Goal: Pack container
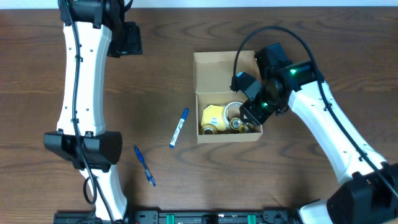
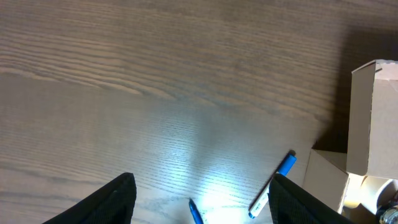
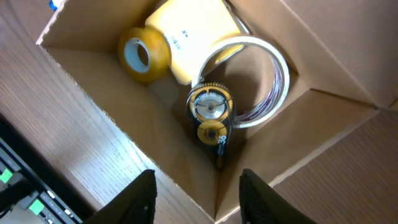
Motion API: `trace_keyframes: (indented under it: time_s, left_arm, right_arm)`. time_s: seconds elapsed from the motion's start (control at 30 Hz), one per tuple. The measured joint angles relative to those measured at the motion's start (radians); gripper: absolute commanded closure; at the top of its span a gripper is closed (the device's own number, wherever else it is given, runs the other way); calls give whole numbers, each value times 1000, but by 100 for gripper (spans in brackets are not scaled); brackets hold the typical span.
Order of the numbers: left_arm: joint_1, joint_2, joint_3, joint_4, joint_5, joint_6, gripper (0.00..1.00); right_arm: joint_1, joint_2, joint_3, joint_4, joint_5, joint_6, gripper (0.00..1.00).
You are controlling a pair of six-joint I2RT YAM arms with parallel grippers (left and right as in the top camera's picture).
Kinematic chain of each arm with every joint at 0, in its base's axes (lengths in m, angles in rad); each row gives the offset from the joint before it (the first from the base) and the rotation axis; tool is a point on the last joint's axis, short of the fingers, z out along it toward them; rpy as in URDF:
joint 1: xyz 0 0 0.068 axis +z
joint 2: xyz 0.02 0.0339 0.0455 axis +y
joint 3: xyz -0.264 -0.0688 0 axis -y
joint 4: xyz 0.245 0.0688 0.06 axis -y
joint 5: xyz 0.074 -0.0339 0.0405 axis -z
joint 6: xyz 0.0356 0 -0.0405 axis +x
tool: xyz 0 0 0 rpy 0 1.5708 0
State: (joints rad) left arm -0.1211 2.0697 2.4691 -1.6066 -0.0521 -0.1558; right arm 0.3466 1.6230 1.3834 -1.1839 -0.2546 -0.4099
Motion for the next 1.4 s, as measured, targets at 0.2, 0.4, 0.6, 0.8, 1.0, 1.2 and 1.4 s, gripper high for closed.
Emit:
trace_keyframes:
  time_s: [0.2,0.4,0.6,0.8,1.0,1.2,1.4]
  left_arm:
    - [0,0,0,0,0,-2,30]
    - [0,-2,-26,-5,-11,-49,38]
    - [-20,-3,-202,-2,0,-65,45]
    - [-124,-8,-285,10,-18,-89,45]
    - [-197,-134,-478,103,-74,-149,45]
    - [-205,-347,-832,315,-82,-172,42]
    - [-269,-419,-1200,664,3,-134,42]
  right_arm:
    - [-2,0,-6,193,135,254,24]
    - [-74,0,-5,231,330,560,22]
    - [-214,0,-5,231,357,647,22]
    - [-317,0,-5,214,332,653,22]
    - [-385,0,-5,184,323,603,19]
    - [-447,0,-6,199,283,581,19]
    - [-447,0,-6,188,258,578,19]
